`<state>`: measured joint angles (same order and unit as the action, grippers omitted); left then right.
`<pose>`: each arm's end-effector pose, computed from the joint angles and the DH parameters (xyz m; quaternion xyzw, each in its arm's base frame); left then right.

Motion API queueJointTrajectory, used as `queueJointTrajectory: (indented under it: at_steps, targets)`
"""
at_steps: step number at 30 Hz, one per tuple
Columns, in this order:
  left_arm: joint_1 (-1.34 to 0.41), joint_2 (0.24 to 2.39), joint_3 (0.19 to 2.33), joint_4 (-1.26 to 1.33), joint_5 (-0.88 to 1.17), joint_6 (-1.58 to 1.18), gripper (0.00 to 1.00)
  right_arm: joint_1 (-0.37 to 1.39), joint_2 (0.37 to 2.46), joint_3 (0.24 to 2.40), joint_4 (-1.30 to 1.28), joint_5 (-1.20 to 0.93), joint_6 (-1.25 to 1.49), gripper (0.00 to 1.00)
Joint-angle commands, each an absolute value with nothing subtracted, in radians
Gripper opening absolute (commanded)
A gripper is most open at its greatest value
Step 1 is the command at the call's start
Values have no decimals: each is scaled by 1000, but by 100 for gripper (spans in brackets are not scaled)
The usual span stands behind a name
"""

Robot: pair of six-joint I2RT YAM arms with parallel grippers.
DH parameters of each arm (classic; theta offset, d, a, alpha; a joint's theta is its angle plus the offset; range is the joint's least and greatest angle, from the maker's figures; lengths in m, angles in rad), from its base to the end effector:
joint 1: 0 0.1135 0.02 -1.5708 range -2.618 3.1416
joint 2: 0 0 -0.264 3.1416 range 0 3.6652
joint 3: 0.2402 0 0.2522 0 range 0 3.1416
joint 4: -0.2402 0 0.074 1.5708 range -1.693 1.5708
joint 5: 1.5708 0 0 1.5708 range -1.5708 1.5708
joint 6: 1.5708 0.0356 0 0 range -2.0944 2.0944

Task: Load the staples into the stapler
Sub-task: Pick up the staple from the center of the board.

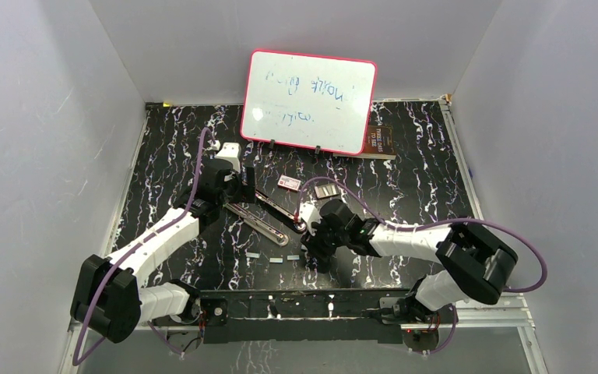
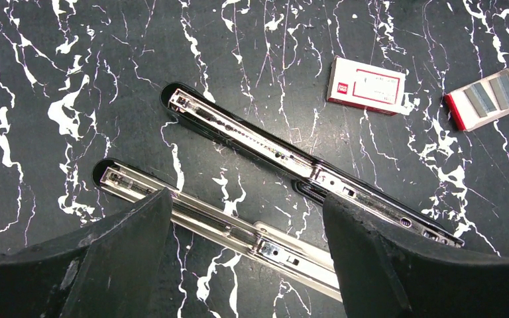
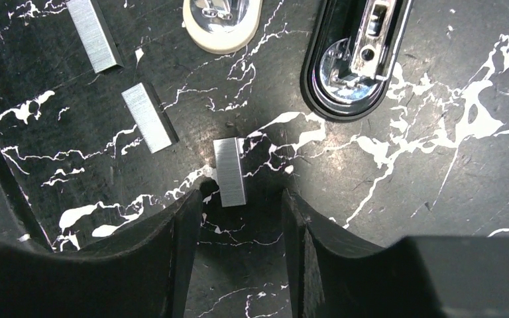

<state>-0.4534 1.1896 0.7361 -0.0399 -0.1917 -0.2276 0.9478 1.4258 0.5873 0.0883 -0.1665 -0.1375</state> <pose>0.2405 -0.1096 0.2536 0.0475 0.8545 -0.0931 0.5088 0.1528 0.2228 0.1583 -0.5003 0.7654 0.2268 0.3353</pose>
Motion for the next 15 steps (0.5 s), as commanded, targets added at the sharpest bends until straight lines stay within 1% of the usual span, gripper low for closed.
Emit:
queueJointTrajectory:
  at_steps: [1, 10, 15]
  targets:
    - [-446, 1168, 772, -55, -202, -225, 83, 967, 1443, 630, 145, -162, -158, 54]
    - [-446, 1170, 773, -59, -208, -221, 83, 989, 1474, 630, 144, -136, -159, 41]
    - [-446, 1169, 772, -61, -211, -220, 83, 992, 1475, 627, 139, -118, -154, 31]
